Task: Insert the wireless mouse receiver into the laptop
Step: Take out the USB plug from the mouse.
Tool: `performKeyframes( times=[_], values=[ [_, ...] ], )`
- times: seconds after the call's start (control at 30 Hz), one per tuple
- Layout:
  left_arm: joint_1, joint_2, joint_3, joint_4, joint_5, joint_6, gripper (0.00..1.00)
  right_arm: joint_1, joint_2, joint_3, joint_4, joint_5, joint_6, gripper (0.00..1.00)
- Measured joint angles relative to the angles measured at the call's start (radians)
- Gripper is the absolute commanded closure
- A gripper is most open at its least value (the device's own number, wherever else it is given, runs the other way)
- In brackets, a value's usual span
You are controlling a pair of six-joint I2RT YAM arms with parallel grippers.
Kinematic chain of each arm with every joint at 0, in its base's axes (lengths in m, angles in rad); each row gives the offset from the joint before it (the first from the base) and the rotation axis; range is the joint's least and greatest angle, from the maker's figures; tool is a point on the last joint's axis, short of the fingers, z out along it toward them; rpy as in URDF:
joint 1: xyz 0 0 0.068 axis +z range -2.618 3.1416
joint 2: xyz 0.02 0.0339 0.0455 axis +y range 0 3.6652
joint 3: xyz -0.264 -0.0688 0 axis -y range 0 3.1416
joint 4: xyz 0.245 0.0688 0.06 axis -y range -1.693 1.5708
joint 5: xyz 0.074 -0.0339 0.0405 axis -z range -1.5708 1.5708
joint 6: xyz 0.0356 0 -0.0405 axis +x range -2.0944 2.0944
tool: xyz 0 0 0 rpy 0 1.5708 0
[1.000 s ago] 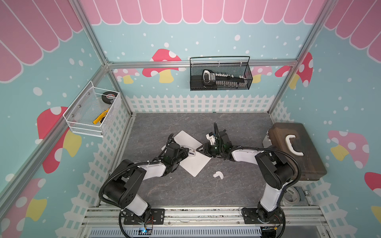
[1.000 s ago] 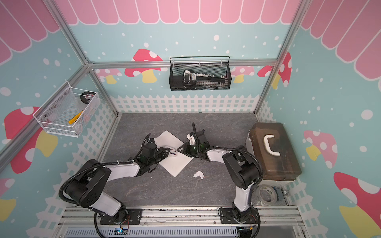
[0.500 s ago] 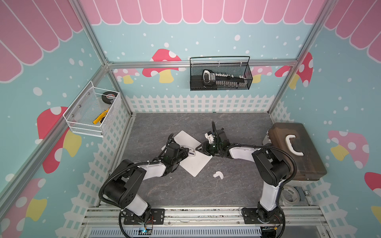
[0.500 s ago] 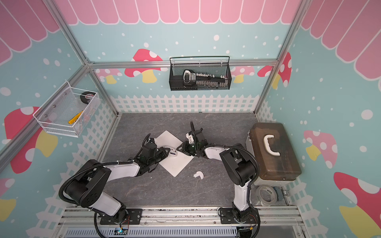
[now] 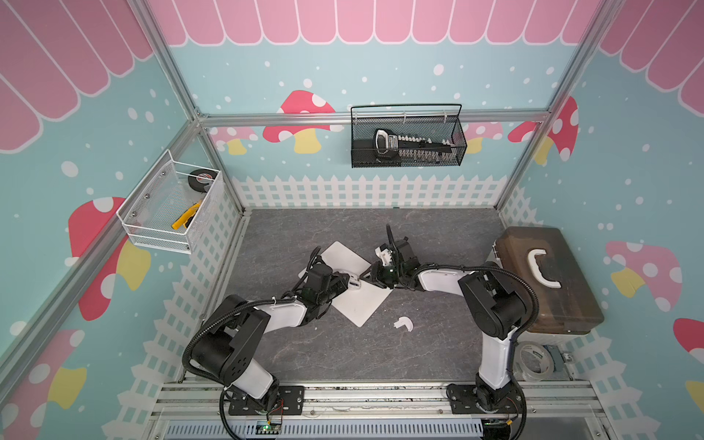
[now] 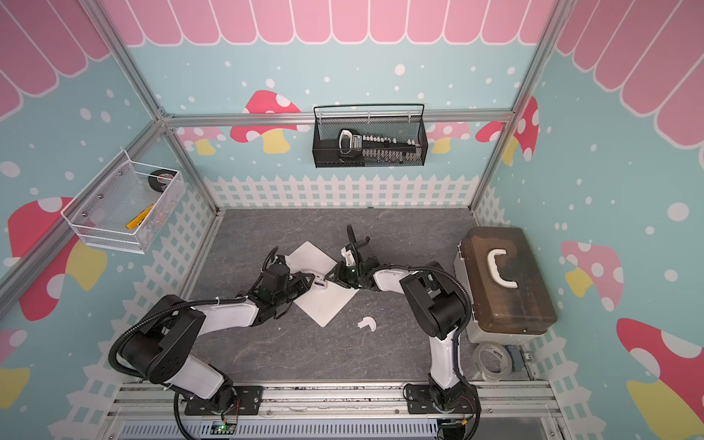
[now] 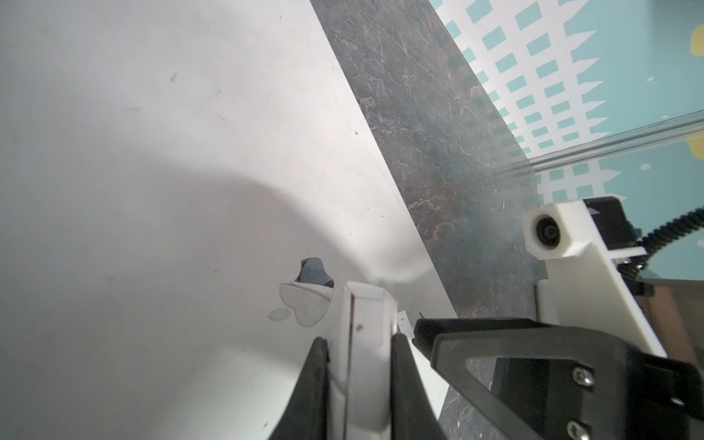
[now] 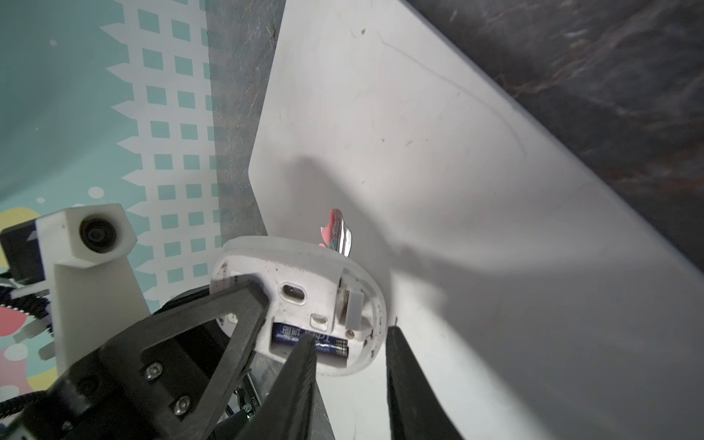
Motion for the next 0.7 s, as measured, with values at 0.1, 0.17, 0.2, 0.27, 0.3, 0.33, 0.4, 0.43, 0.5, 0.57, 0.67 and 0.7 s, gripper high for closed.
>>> performKeyframes(
  times=[0.1,0.17,0.2,0.27,0.3,0.33,0.4,0.43,0.5,0.57,0.67,0.7],
  values=[
    [0.0,0.0,0.0,0.0,0.0,0.002,1.0,0.004,0.009,0.016,-0.002,0.0,-0.004,0.72],
    [0.0,0.0,0.0,0.0,0.0,0.002,1.0,0.005,0.015,0.02,-0.004,0.0,-0.006,0.73],
    [0.0,0.0,0.0,0.0,0.0,0.002,1.0,0.005,0.018,0.021,-0.007,0.0,-0.007,0.74],
    [0.0,0.0,0.0,0.0,0.0,0.002,1.0,0.005,0.025,0.028,-0.018,0.0,-0.01,0.75],
    [0.0,0.0,0.0,0.0,0.0,0.002,1.0,0.005,0.028,0.033,-0.023,0.001,-0.011,0.75],
    [0.0,0.0,0.0,0.0,0.0,0.002,1.0,0.005,0.03,0.036,-0.027,0.001,-0.014,0.75],
    [0.0,0.0,0.0,0.0,0.0,0.002,1.0,0.005,0.031,0.043,-0.037,0.001,-0.016,0.75],
    [0.0,0.0,0.0,0.0,0.0,0.002,1.0,0.006,0.031,0.045,-0.039,0.001,-0.018,0.76],
    [0.0,0.0,0.0,0.0,0.0,0.002,1.0,0.009,0.031,0.053,-0.04,0.002,-0.021,0.76],
    [0.0,0.0,0.0,0.0,0.0,0.002,1.0,0.011,0.032,0.058,-0.041,0.002,-0.022,0.77],
    [0.0,0.0,0.0,0.0,0.0,0.002,1.0,0.015,0.044,0.068,-0.042,0.002,-0.022,0.78],
    [0.0,0.0,0.0,0.0,0.0,0.002,1.0,0.016,0.048,0.068,-0.043,0.002,-0.022,0.79]
  ],
)
